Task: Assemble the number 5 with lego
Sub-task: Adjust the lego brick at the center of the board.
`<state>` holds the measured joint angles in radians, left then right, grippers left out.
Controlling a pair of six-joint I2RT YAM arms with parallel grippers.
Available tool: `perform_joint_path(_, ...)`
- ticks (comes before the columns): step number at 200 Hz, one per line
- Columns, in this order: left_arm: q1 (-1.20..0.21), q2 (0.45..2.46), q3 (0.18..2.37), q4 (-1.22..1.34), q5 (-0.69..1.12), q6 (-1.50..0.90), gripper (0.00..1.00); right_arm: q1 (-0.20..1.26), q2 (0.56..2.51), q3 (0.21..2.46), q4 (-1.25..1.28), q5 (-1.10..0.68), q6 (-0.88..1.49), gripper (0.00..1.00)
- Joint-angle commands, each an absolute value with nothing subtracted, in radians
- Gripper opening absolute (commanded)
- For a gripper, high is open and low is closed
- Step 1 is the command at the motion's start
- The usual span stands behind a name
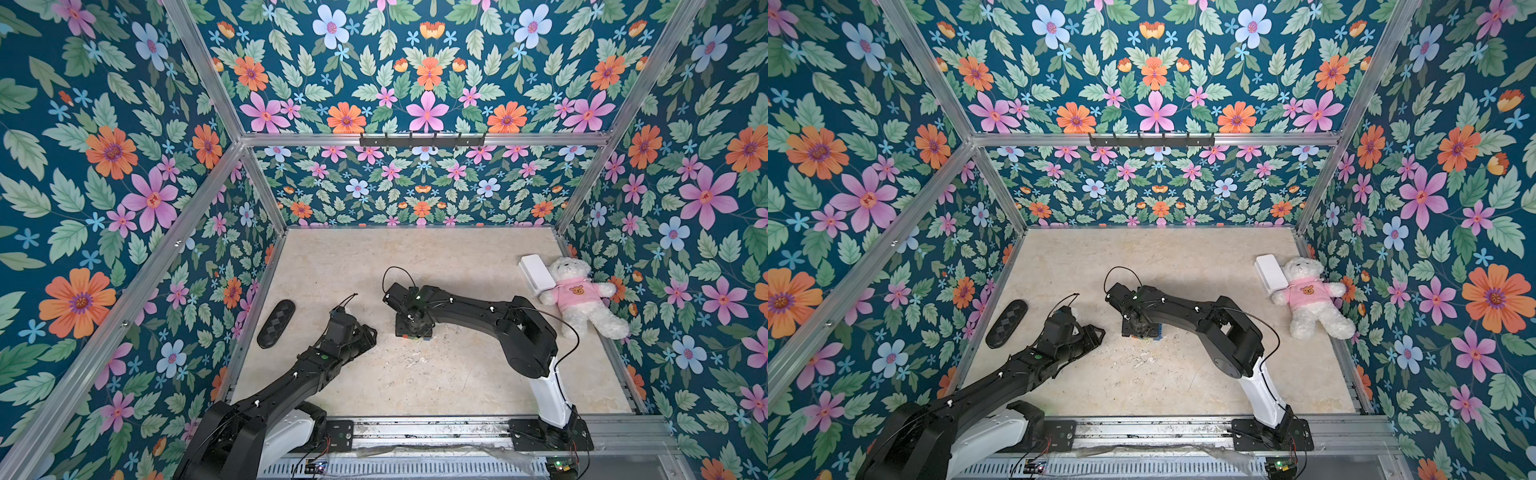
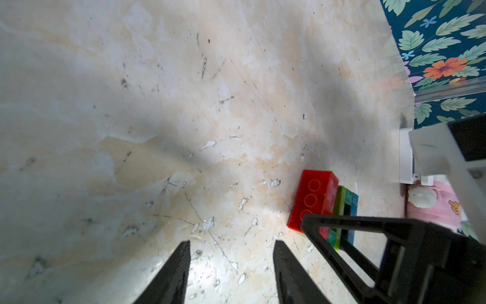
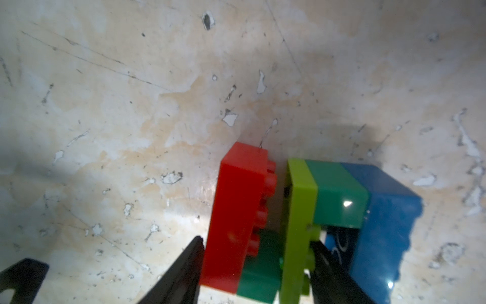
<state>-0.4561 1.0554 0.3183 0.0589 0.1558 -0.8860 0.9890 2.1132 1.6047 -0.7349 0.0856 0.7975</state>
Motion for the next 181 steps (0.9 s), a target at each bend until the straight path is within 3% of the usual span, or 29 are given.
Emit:
perform_joint_path(1, -0.449, 1.056, 0.321, 0.077, 0.162, -0.870, 0.54, 0.988, 2.117, 1.608, -0.746, 0.087, 0.790, 0.57)
perform_joint_path(38, -0.441, 1.050, 0.317, 0.074, 0.161, -0.870, 0.54, 0.986, 2.120, 1.603, -0.745, 0.090, 0.791, 0.49)
perform_joint_path(82, -0.437, 1.048, 0.316, 0.072, 0.165, -0.868, 0.54, 0.990, 2.113, 1.592, -0.747, 0.100, 0.811, 0.63)
perform_joint_path(127, -0.435, 1.048, 0.314, 0.078, 0.169, -0.866, 0.54, 0.997, 2.111, 1.597, -0.763, 0.103, 0.814, 0.68)
perform_joint_path(181, -0.433, 1.048, 0.316, 0.083, 0.175, -0.864, 0.54, 1.002, 2.110, 1.598, -0.765, 0.098, 0.817, 0.55)
